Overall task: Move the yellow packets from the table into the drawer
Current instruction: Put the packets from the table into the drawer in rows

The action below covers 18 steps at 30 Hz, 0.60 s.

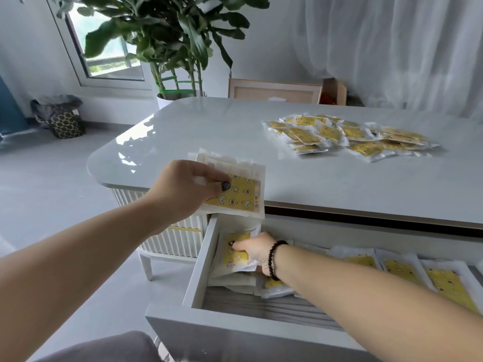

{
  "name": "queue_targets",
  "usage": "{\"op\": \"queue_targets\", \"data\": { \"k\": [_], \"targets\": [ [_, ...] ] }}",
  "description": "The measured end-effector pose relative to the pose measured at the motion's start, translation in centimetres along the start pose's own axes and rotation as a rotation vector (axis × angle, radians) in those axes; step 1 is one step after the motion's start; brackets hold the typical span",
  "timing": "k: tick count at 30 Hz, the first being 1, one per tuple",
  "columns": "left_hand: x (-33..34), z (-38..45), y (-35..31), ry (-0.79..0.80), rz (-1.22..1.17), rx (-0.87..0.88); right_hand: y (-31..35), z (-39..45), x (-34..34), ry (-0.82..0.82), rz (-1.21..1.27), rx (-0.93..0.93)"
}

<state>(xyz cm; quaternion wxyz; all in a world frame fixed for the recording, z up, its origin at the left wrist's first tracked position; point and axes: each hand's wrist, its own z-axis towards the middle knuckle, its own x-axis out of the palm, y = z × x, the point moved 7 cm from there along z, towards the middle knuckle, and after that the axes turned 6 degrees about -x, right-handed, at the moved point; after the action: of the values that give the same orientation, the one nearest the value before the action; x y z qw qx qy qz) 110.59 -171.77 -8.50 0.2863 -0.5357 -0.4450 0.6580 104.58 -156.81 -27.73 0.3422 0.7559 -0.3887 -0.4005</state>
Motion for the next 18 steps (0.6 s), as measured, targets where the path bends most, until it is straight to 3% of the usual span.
{"op": "queue_targets", "data": {
  "k": [6,9,13,18],
  "targets": [
    [-0.9,0.6,0.4,-0.027,-0.037,-0.006,0.6,0.6,0.9,0.062,-0.074,-0.064],
    [-1.0,0.8,0.8,-0.040,-0.028,-0.013,0.7,0.2,0.1,0.104,-0.251,-0.051],
    [-0.9,0.8,1.0,-0.034,0.002,-0.019,0.6,-0.7,-1.3,0.024,-0.499,-0.081],
    [-1.0,0.8,1.0,-0.019,0.087,-0.019,1.2,-1.4,-1.5,0.052,-0.590,-0.116]
  ]
}}
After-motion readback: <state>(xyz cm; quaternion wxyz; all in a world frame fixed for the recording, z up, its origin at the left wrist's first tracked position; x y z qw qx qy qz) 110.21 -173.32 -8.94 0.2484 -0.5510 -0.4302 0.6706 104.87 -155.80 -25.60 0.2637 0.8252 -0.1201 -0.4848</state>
